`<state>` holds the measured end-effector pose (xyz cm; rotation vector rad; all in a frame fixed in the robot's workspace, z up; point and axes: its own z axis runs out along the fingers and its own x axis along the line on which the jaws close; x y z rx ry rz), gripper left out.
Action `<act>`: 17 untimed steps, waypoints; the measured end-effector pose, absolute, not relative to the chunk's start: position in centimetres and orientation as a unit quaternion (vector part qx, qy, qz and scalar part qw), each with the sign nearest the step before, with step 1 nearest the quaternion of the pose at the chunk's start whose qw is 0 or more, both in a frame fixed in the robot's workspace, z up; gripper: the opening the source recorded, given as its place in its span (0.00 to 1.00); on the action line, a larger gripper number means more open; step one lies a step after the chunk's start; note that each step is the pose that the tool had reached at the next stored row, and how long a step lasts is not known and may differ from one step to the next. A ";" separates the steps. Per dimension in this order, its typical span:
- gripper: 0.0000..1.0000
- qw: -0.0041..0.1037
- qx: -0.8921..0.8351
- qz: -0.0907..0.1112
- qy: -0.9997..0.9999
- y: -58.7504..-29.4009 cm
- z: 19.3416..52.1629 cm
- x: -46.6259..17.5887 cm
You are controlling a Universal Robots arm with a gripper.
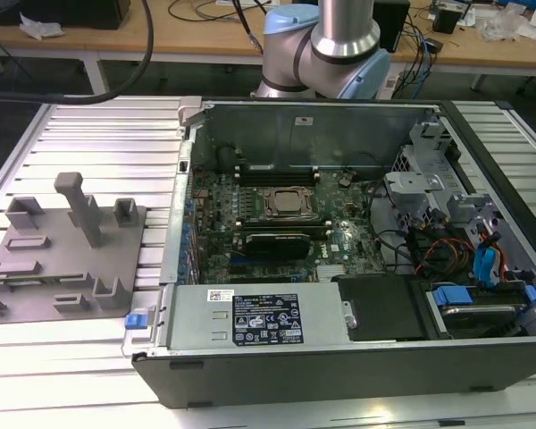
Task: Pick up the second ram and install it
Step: 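Pick up the second ram and move it above second insertion slot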
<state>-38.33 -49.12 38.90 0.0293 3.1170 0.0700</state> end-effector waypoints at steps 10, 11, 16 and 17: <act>0.11 0.009 -0.109 0.024 0.994 -49.1 38.9 -38.3; 0.11 0.009 -0.117 0.024 0.993 -49.1 38.9 -38.3; 0.11 0.008 -0.152 0.024 0.988 -49.1 38.9 -38.3; 0.11 0.008 -0.168 0.024 0.985 -49.1 38.9 -38.3</act>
